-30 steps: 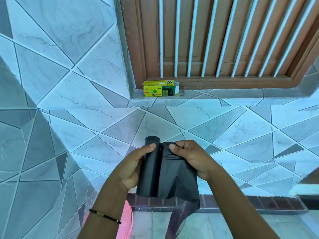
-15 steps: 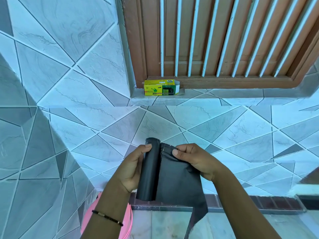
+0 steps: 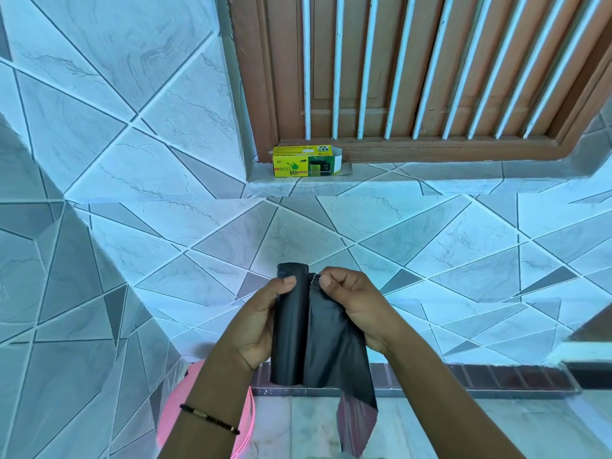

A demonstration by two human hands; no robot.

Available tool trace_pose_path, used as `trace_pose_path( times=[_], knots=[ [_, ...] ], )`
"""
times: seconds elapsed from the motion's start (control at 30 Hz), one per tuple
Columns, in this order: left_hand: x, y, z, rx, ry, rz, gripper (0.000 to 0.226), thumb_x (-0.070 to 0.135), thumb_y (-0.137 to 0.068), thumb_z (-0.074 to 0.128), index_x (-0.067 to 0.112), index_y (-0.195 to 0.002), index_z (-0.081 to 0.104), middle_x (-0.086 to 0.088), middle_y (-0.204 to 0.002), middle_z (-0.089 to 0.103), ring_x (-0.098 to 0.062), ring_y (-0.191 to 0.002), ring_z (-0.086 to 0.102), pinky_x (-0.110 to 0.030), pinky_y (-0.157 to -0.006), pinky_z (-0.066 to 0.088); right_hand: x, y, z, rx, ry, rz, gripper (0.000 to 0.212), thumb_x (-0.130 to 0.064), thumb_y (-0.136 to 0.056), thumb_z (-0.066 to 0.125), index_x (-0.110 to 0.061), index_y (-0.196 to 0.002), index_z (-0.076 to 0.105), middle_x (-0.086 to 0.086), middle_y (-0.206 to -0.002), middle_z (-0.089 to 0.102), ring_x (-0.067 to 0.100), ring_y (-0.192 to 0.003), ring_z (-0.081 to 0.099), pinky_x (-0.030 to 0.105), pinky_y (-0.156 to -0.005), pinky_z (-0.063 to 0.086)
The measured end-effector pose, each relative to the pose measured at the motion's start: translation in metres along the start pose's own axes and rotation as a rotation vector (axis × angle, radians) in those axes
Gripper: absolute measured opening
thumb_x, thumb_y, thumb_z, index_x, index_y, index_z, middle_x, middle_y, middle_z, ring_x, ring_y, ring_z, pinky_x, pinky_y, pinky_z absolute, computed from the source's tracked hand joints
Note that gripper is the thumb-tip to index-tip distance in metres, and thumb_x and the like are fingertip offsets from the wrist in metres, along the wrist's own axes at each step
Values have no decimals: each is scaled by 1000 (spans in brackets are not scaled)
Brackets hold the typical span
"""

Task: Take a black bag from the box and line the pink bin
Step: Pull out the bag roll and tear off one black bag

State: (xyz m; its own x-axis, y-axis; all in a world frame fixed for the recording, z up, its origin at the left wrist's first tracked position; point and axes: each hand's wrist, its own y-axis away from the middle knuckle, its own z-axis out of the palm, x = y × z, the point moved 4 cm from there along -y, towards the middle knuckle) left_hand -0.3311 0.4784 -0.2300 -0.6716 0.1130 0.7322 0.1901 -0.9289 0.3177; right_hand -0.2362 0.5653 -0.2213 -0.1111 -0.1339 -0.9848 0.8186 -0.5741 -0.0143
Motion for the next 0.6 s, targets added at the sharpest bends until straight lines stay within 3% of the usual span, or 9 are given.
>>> trace_pose_path(
  times=[0.17, 0.27, 0.37, 0.43, 0.5, 0.6],
  knots=[
    [-1, -2, 2, -3, 58, 47, 51, 30, -36, 87, 9, -82, 76, -11, -84, 75, -20, -74, 72, -28, -66, 59, 4, 0, 4, 54, -140, -29, 28, -17, -93, 49, -13, -66, 56, -6, -59, 53, 5, -55, 47, 16, -54, 41],
    [1, -1, 1, 15, 53, 47, 31, 26, -51, 76, 9, -77, 76, -10, -80, 75, -20, -70, 71, -28, -63, 59, 6, 1, 6, 81, -164, -6, 31, -19, -93, 50, -16, -63, 59, -5, -58, 55, 6, -53, 48, 18, -53, 42],
    [4, -2, -1, 64, -58, 86, 19, 23, -67, 67, 10, -79, 74, -9, -77, 73, -19, -66, 69, -26, -63, 58, 3, 0, -5, 167, 143, -39, 28, -22, -91, 55, -14, -64, 58, -3, -61, 51, 9, -59, 44, 22, -56, 37],
    [7, -2, -2, 100, -151, 146, 13, 22, -68, 66, 12, -76, 72, -6, -71, 71, -18, -61, 65, -24, -60, 55, -3, -1, -11, 221, 369, -71, 30, -19, -92, 55, -19, -62, 59, -15, -54, 53, 3, -55, 45, 18, -56, 36],
    [8, -4, 0, 122, -187, 188, 6, 17, -69, 69, 14, -73, 72, -5, -70, 70, -18, -63, 64, -25, -63, 54, -5, -1, -16, 265, 467, -85, 31, -18, -91, 56, -23, -61, 60, -17, -48, 54, -2, -50, 44, 14, -53, 35],
    [7, -6, 2, 169, -191, 212, 5, 11, -76, 68, 13, -74, 72, -7, -71, 70, -19, -65, 64, -28, -68, 53, -6, -1, -16, 306, 564, -103, 28, -20, -90, 57, -17, -63, 61, -13, -47, 50, 2, -49, 41, 14, -50, 32]
  ],
)
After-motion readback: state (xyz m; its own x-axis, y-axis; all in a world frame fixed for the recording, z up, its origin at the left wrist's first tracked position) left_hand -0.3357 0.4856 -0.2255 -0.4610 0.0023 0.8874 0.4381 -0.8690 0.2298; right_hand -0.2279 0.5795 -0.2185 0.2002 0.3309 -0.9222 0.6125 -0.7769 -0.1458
